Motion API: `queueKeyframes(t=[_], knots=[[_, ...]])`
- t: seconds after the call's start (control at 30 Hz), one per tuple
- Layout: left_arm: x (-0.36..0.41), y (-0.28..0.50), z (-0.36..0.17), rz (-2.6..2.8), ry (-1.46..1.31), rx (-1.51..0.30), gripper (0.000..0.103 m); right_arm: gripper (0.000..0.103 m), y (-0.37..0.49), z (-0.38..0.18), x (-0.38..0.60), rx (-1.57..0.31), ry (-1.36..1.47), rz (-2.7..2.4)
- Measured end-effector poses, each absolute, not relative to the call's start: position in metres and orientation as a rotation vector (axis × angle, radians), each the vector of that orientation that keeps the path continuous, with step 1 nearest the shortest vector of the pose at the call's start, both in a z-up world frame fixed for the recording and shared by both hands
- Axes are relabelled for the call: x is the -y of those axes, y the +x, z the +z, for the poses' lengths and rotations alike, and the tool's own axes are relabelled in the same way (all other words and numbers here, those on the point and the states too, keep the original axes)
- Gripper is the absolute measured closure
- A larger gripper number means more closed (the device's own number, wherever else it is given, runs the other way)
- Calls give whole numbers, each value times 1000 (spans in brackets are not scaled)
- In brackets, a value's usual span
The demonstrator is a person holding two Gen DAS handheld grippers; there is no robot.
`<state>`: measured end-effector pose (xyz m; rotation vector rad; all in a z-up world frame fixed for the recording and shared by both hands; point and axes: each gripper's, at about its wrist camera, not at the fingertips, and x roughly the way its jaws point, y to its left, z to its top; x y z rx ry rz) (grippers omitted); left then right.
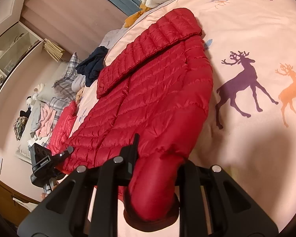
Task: Fold large clothes
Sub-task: 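Grasp the folded red jacket's end with both tools, then lift the held end with both tools and fold it toward the collar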
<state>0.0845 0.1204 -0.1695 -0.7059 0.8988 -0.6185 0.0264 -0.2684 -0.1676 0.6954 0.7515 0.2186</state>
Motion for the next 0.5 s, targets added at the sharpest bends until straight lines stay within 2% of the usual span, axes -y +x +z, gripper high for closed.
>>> queueKeyframes(t=[0.5], knots=[[-114,80,-161,-570,-606,-910,86,86,23,-170,276,-764,700,238]])
